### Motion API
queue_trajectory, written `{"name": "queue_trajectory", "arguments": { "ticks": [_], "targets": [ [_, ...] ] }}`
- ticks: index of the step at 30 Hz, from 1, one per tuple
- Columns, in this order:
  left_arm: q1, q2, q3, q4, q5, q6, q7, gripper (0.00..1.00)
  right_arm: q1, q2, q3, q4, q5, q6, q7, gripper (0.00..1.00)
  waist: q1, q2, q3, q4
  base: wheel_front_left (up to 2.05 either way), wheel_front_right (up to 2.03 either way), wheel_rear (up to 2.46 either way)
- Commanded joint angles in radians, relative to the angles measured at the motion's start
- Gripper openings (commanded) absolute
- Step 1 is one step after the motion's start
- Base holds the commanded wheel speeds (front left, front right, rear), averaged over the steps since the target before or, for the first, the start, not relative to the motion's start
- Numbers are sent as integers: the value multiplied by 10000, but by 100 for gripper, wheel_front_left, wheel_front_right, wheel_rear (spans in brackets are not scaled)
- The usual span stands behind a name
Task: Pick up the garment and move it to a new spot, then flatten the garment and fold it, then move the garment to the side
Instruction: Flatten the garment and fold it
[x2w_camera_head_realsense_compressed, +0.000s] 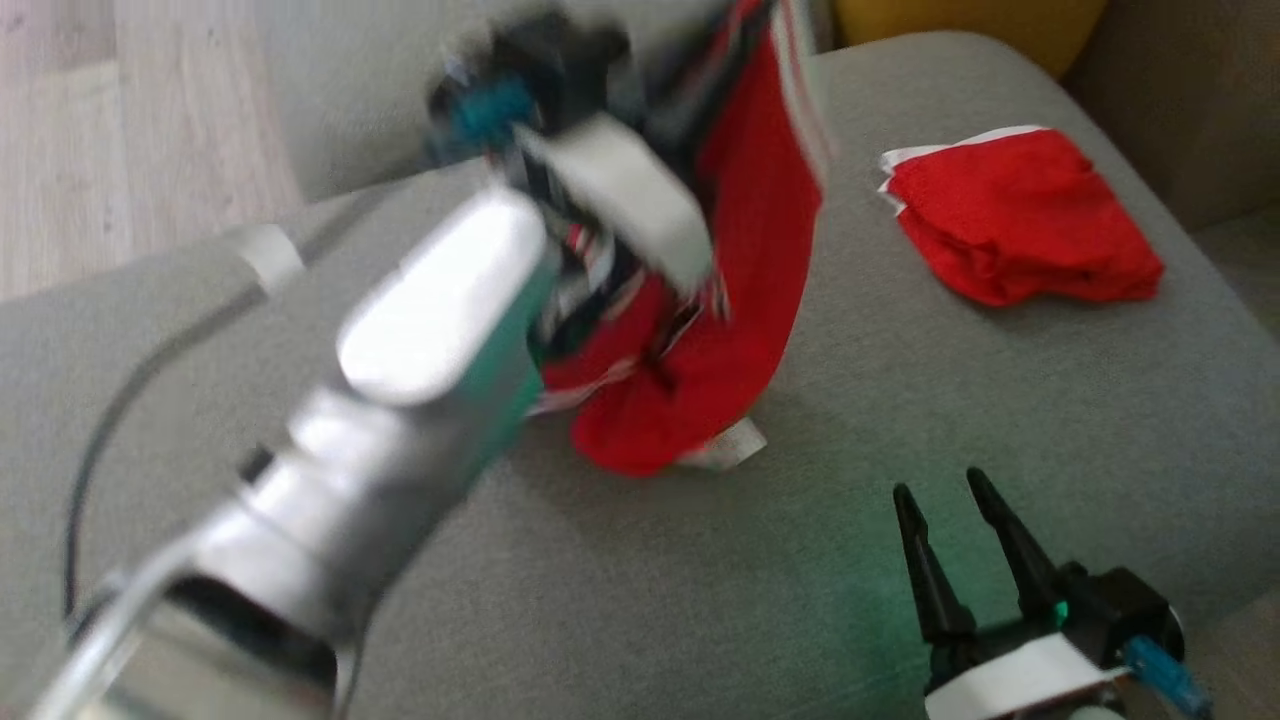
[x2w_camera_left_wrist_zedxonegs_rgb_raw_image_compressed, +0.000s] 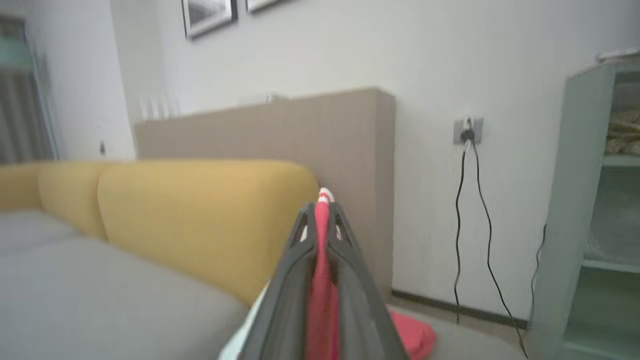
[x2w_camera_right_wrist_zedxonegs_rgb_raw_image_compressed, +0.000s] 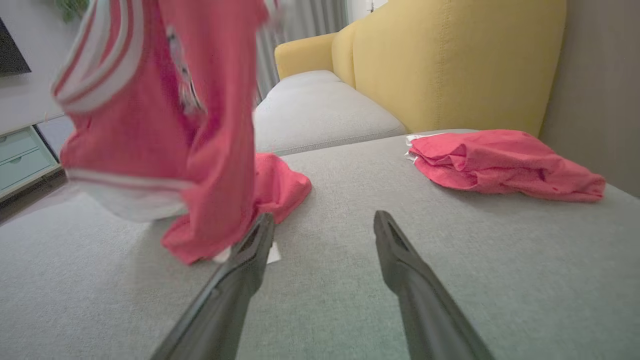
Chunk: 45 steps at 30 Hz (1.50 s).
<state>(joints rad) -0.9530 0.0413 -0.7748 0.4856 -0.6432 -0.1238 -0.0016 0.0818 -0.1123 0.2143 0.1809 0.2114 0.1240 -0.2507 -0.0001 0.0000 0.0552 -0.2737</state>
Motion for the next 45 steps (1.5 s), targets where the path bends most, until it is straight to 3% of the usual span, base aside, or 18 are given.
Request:
{"name": "queue_trajectory", "arguments": {
  "ticks": [1,6,10,18,24,29,30,31,32,34,35,39,41,45],
  "targets": [
    [-1341,210,620,-213,4,-31,-384,0,58,-61,167,-264,50,67,-111,100,1,0,-326,-235,0,0,0],
    [-3075,407,1386,519,50,-34,-1111,0,259,-51,-138,-405,29,67,-111,100,1,0,-370,44,0,0,0],
    [-2952,773,1668,909,-100,37,-1276,0,352,-26,-296,-500,-12,67,-111,100,1,0,-301,526,0,0,0],
    [1950,2000,1974,952,-1097,548,-1723,0,426,38,-592,-639,-76,67,-111,100,1,0,-39,1510,0,0,0],
    [4815,2437,2258,668,-1505,806,-2343,0,493,-19,-713,-720,-117,67,-111,100,1,0,143,1884,0,0,0],
    [6290,2310,2460,374,-1798,949,-2504,0,444,-142,-750,-766,-118,67,-111,100,1,0,298,2054,0,0,0],
    [6452,2274,2452,312,-1857,955,-2503,12,437,-161,-761,-776,-119,67,-111,100,1,0,316,2071,0,0,0],
    [6558,2291,2426,246,-1839,1008,-2499,75,435,-187,-759,-776,-126,67,-111,100,1,0,337,2084,0,0,0],
    [6605,2338,2439,140,-1790,1092,-2505,100,429,-208,-755,-783,-127,67,-111,100,1,0,370,2091,0,0,0],
    [6563,2516,2527,-142,-1662,1298,-2516,100,416,-235,-761,-799,-126,67,-111,100,1,0,430,2104,0,0,0],
    [6300,2807,2664,-525,-1467,1525,-2512,100,403,-260,-775,-821,-126,67,-111,100,1,0,519,2111,0,0,0],
    [5184,3636,2580,-1037,-802,1758,-1845,100,289,-311,-730,-853,-138,67,-111,100,1,0,789,2052,0,0,0],
    [4426,3923,2353,-1050,-654,1552,-976,100,169,-337,-685,-869,-141,67,-111,100,1,0,986,1994,0,0,0],
    [2911,4483,1685,-619,-678,620,1449,100,-142,-378,-506,-853,-151,67,-111,100,1,0,1352,1747,0,0,0]
  ]
}}
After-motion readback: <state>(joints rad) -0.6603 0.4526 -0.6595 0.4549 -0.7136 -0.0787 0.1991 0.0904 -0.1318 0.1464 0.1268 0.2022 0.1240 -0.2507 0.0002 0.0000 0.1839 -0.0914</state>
